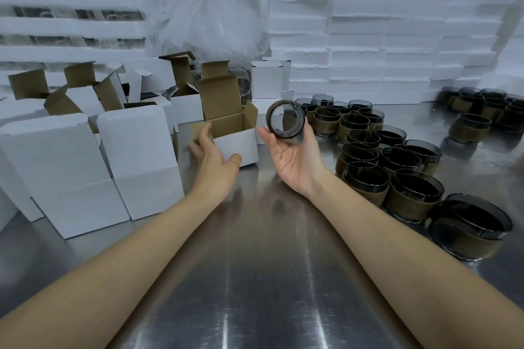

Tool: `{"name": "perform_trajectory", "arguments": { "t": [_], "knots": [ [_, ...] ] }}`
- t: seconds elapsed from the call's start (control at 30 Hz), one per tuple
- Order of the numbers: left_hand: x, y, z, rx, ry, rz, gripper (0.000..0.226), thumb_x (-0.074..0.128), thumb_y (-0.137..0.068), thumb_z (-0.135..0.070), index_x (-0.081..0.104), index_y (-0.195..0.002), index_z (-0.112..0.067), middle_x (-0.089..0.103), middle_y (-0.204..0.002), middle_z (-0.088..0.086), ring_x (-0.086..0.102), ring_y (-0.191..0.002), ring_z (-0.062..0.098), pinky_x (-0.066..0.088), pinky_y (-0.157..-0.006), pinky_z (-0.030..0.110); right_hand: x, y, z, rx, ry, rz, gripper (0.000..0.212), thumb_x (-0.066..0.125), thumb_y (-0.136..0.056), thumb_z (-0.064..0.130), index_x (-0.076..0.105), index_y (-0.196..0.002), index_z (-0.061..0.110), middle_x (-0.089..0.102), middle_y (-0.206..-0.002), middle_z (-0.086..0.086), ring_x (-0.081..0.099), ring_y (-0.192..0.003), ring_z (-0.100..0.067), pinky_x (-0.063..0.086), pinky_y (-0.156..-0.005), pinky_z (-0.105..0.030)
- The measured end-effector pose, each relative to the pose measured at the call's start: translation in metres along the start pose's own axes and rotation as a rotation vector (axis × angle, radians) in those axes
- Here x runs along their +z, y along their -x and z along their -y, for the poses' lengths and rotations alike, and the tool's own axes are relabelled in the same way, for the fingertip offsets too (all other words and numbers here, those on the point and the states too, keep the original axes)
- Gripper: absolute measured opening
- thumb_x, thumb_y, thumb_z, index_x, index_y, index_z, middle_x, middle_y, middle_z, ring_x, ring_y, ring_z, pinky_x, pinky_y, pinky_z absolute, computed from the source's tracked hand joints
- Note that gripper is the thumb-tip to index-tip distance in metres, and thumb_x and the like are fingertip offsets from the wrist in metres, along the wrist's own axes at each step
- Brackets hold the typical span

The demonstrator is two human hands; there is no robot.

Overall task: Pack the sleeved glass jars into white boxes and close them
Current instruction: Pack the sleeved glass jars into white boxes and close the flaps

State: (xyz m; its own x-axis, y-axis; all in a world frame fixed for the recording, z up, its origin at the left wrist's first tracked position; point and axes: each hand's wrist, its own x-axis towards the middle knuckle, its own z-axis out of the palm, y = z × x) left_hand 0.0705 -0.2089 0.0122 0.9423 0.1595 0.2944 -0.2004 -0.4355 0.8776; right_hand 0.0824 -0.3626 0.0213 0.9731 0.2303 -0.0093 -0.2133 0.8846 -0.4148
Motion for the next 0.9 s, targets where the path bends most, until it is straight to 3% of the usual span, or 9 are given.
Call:
{"name": "perform_trajectory", "arguments": {
  "t": [0.2,0.37,0.53,0.67,0.77,0.83,0.9],
  "knots": [
    [0.0,-0.001,0.002,0.018,0.013,0.004,0.074,0.059,-0.089,-0.007,0.016,-0.146,-0.021,0.015,-0.145,0.007,0.025,-0.136,0.02,0.024,-0.098,0.02,0.0,-0.003,0.0,-0.031,-0.025,-0.028,0.07,0.054,-0.092,0.049,0.044,-0.128,-0.011,0.062,-0.115,-0.032,0.067,-0.101,-0.039,0.058,-0.083,-0.037],
    [0.001,-0.002,0.004,0.018,0.018,0.009,0.074,0.059,-0.088,-0.007,0.016,-0.146,-0.022,0.015,-0.144,0.006,0.025,-0.136,0.019,0.023,-0.098,0.019,0.0,-0.003,-0.002,-0.152,0.057,-0.061,0.055,0.062,-0.091,0.037,0.049,-0.132,0.002,0.06,-0.127,-0.021,0.06,-0.116,-0.035,0.052,-0.094,-0.044],
    [0.0,-0.003,0.005,0.013,0.013,0.009,0.074,0.06,-0.089,-0.008,0.015,-0.146,-0.023,0.016,-0.144,0.006,0.026,-0.135,0.019,0.022,-0.098,0.019,0.008,-0.002,-0.008,-0.314,0.409,-0.199,0.055,0.063,-0.088,0.039,0.046,-0.134,0.012,0.062,-0.126,-0.01,0.064,-0.108,-0.02,0.052,-0.088,-0.034],
    [0.0,-0.003,0.006,0.027,0.006,0.016,0.074,0.059,-0.089,-0.008,0.015,-0.146,-0.022,0.016,-0.145,0.006,0.023,-0.138,0.02,0.021,-0.101,0.022,0.013,-0.006,-0.009,-0.372,0.386,-0.231,0.057,0.064,-0.089,0.01,0.036,-0.138,0.009,0.057,-0.127,-0.015,0.057,-0.112,-0.024,0.045,-0.092,-0.033],
    [0.0,-0.002,0.005,0.028,0.01,0.02,0.074,0.058,-0.089,-0.008,0.015,-0.147,-0.022,0.017,-0.147,0.006,0.022,-0.139,0.02,0.021,-0.104,0.024,0.013,-0.005,-0.009,-0.416,0.596,-0.231,0.062,0.059,-0.084,-0.008,0.033,-0.138,0.006,0.056,-0.122,-0.015,0.055,-0.112,-0.025,0.042,-0.097,-0.032],
    [-0.001,-0.002,0.005,0.028,0.014,0.022,0.073,0.058,-0.089,-0.008,0.015,-0.147,-0.023,0.017,-0.148,0.005,0.022,-0.139,0.02,0.021,-0.103,0.024,0.013,-0.002,-0.01,-0.49,0.743,-0.253,0.061,0.062,-0.082,-0.007,0.034,-0.13,0.018,0.054,-0.128,-0.014,0.056,-0.116,-0.023,0.044,-0.101,-0.03],
    [-0.001,-0.002,0.005,0.033,0.013,0.027,0.073,0.057,-0.09,-0.008,0.015,-0.147,-0.024,0.017,-0.149,0.004,0.022,-0.14,0.02,0.02,-0.1,0.022,0.014,0.002,-0.011,-0.587,0.817,-0.253,0.063,0.068,-0.08,-0.003,0.034,-0.124,0.027,0.055,-0.126,-0.01,0.059,-0.107,-0.014,0.047,-0.086,-0.017]
  ]
}}
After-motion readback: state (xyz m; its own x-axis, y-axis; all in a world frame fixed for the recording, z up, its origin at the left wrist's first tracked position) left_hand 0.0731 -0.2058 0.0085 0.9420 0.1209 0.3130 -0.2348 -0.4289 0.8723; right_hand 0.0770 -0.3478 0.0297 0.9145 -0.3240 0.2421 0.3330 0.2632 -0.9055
